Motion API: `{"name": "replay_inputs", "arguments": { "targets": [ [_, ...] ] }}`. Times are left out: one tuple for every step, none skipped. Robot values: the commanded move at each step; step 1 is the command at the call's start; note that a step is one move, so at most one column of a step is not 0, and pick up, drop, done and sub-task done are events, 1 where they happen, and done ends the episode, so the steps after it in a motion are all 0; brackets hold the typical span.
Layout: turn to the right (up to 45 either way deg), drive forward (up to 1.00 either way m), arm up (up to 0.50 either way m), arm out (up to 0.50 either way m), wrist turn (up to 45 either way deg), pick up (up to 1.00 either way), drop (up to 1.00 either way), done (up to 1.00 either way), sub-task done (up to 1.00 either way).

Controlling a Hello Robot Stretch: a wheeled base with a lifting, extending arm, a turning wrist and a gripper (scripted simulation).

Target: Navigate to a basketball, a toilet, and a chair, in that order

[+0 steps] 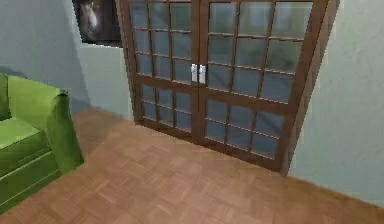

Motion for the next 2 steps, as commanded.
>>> {"name": "replay_inputs", "arguments": {
  "targets": [
    [-45.0, 0.0, 0.0, 0.0, 0.0, 0.0, 0.0, 0.0, 0.0],
    [-45.0, 0.0, 0.0, 0.0, 0.0, 0.0, 0.0, 0.0, 0.0]
  ]
}}
